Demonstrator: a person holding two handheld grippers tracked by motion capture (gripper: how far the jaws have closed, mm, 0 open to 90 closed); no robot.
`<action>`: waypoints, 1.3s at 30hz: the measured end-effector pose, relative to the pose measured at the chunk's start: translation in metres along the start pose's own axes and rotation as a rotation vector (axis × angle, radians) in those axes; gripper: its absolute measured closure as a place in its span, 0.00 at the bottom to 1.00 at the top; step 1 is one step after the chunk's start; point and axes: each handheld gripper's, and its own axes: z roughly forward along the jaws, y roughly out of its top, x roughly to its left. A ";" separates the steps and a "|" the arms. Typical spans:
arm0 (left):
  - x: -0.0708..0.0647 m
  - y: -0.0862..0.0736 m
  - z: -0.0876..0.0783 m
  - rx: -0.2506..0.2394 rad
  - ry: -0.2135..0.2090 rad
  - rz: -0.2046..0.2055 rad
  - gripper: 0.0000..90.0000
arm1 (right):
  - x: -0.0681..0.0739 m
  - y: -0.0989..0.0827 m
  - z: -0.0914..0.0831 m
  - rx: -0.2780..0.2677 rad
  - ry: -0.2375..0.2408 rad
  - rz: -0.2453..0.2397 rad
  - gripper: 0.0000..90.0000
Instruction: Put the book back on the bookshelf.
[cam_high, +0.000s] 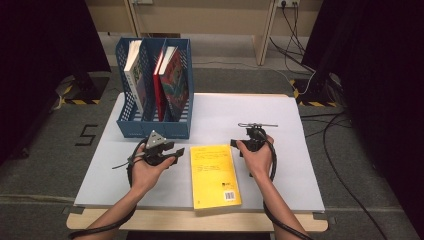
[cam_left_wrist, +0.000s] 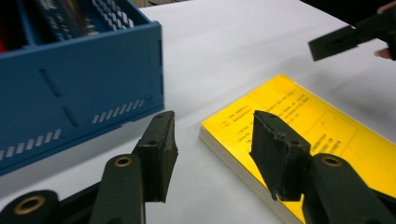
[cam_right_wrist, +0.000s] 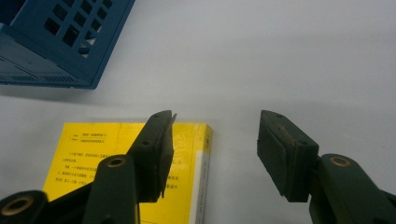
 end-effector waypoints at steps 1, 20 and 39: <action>-0.001 -0.001 0.002 0.005 -0.008 -0.003 0.55 | 0.001 0.000 0.001 0.000 0.002 0.003 0.51; -0.014 -0.019 0.027 0.098 -0.049 -0.008 0.63 | 0.011 0.001 0.030 0.097 0.038 -0.009 0.49; -0.019 -0.024 0.048 0.134 -0.089 -0.077 0.65 | 0.014 0.006 0.043 0.130 0.054 0.004 0.49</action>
